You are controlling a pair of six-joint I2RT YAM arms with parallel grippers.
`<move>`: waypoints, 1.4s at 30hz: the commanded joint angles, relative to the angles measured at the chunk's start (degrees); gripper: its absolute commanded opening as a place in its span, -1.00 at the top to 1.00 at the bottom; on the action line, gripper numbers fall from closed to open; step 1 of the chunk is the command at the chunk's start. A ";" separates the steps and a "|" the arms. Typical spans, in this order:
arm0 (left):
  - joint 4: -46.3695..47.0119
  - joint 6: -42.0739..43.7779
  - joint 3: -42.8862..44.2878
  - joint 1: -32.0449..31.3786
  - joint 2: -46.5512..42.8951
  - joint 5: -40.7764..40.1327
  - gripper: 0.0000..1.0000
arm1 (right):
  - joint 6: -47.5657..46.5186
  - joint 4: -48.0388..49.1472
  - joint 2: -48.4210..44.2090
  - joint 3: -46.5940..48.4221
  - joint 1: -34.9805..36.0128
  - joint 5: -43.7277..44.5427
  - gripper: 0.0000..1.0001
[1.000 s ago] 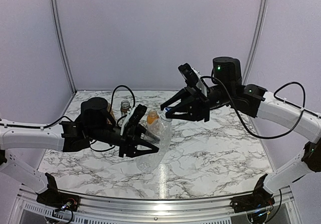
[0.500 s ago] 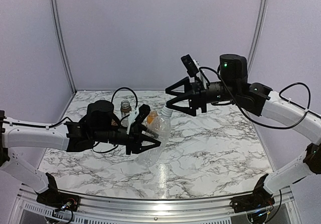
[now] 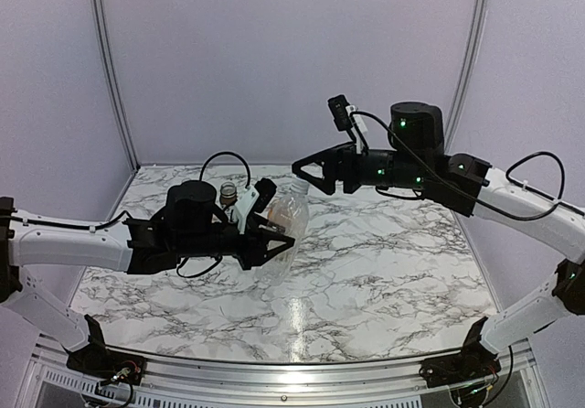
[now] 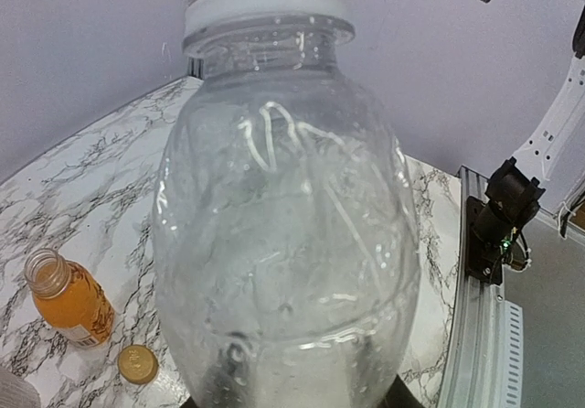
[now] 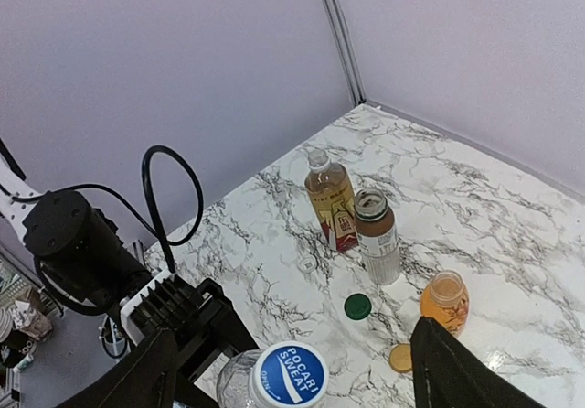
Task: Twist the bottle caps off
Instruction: Unscrew the bottle cap from the plastic bottle.
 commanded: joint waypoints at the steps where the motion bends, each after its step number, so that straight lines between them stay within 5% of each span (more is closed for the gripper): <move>1: -0.38 -0.75 2.02 -0.50 0.50 -3.25 0.54 | 2.67 -0.65 2.62 3.07 1.41 3.61 -0.58; 13: -0.63 -0.57 1.28 -0.60 -0.10 -4.58 0.54 | 2.97 0.94 4.71 2.88 1.77 0.10 0.13; 24: -0.78 -0.31 0.91 -0.60 -0.68 -5.29 0.54 | 3.18 1.18 5.56 2.77 1.80 -1.18 0.26; 36: -0.75 0.01 0.21 -0.60 -1.55 -5.57 0.54 | -1.43 5.06 2.23 -0.44 1.17 -2.46 1.00; 42: -0.74 2.56 -0.70 -0.39 -3.40 4.81 0.54 | -8.34 12.34 -1.43 -6.13 -2.82 -17.06 1.00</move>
